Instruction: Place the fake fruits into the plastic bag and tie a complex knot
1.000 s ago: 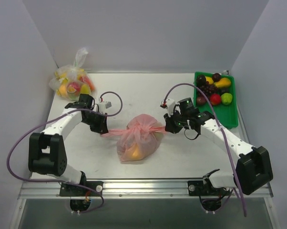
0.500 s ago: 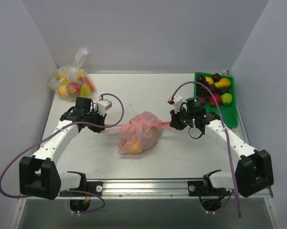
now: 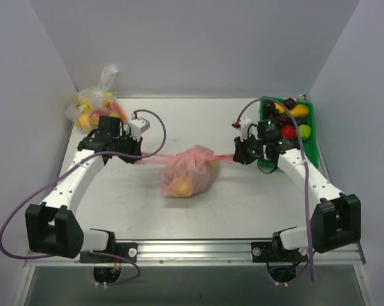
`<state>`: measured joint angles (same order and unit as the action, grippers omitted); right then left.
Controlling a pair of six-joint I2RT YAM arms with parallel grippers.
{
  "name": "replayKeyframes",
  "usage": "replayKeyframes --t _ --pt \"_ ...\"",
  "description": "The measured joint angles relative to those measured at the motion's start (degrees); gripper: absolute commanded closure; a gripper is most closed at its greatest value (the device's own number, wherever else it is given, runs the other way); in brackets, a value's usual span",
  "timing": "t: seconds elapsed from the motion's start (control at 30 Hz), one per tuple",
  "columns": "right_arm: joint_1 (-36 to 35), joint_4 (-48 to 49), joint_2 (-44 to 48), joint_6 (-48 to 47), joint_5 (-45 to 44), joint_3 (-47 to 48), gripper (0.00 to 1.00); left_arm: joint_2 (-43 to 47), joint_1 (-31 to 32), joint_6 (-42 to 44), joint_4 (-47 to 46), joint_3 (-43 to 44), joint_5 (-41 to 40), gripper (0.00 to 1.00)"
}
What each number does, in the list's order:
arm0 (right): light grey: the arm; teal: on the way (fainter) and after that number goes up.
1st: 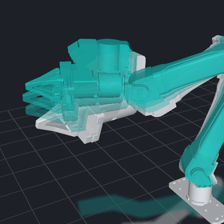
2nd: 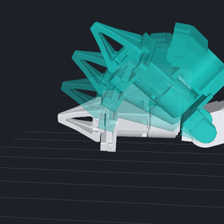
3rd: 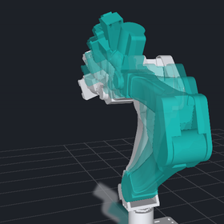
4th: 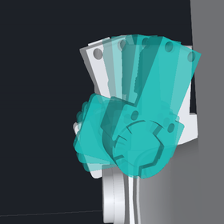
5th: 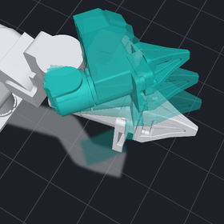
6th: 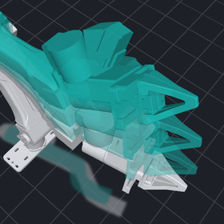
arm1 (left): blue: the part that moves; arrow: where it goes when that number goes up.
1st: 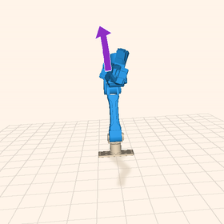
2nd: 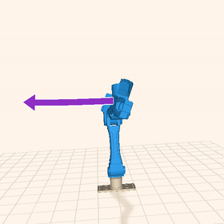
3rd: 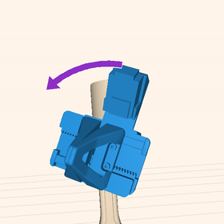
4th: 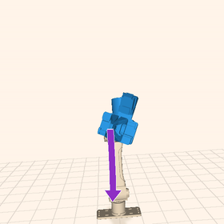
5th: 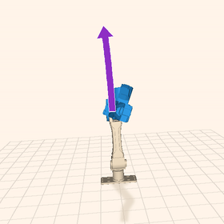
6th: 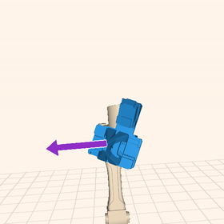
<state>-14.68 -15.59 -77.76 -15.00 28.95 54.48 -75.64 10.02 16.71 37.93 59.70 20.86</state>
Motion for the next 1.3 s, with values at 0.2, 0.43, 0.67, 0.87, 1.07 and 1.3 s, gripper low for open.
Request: replayKeyframes --t 0.2,0.43,0.67,0.87,1.07,1.3 --pt "-1.92 -5.75 -0.59 0.48 -4.33 18.75 1.00 -2.43 0.94 -0.17 2.67 18.95 -1.62 1.00" --pt "-4.92 -4.09 -9.68 1.09 -5.66 28.20 1.00 -10.12 6.21 -0.04 -2.34 24.98 -6.54 1.00" --pt "-4.79 -2.54 -26.23 1.14 -5.14 29.68 0.63 -24.81 6.12 -0.48 -5.57 24.37 -9.55 0.63" --pt "-4.57 -3.21 -23.63 2.71 -2.38 29.66 0.24 -26.05 5.68 -2.51 -3.30 26.71 -7.85 0.03" --pt "-1.66 -4.57 -12.92 6.71 1.57 30.25 0.06 -23.74 2.97 -4.63 2.91 38.14 -3.19 0.03" --pt "6.14 -8.11 1.27 7.96 4.94 27.21 0.02 -16.00 -5.25 -10.67 8.55 41.70 3.82 0.03"
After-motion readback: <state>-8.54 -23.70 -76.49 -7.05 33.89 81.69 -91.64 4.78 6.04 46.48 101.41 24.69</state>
